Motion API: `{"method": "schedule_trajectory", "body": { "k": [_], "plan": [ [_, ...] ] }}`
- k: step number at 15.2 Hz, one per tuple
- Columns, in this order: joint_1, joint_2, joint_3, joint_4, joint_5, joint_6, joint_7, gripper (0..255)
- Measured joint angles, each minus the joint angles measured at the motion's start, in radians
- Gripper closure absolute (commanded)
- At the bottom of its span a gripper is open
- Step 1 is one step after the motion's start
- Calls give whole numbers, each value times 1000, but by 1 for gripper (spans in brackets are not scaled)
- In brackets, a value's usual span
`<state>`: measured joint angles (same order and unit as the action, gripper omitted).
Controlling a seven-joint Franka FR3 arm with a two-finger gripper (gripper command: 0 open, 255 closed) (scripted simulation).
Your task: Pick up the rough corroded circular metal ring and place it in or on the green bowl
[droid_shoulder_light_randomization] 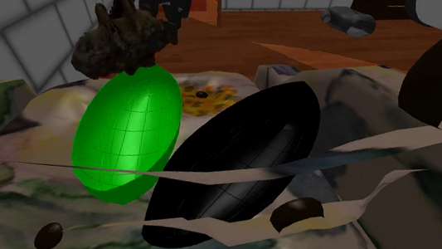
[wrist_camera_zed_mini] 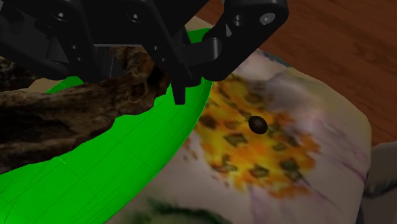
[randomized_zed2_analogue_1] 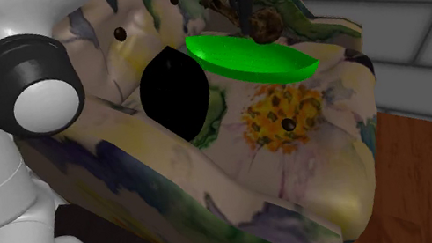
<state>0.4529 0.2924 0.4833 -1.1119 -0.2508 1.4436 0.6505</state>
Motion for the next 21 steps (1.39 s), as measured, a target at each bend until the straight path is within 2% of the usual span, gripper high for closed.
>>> {"method": "schedule_trajectory", "body": {
  "k": [9, 16, 17, 21],
  "plan": [
    [-37, -65, -2, -216, 34, 157, 9, 255],
    [-43, -74, -4, -249, 38, 182, 8, 255],
    [-43, -74, -4, -249, 38, 182, 8, 0],
    [-43, -75, -4, -249, 39, 183, 8, 0]
  ]
}}
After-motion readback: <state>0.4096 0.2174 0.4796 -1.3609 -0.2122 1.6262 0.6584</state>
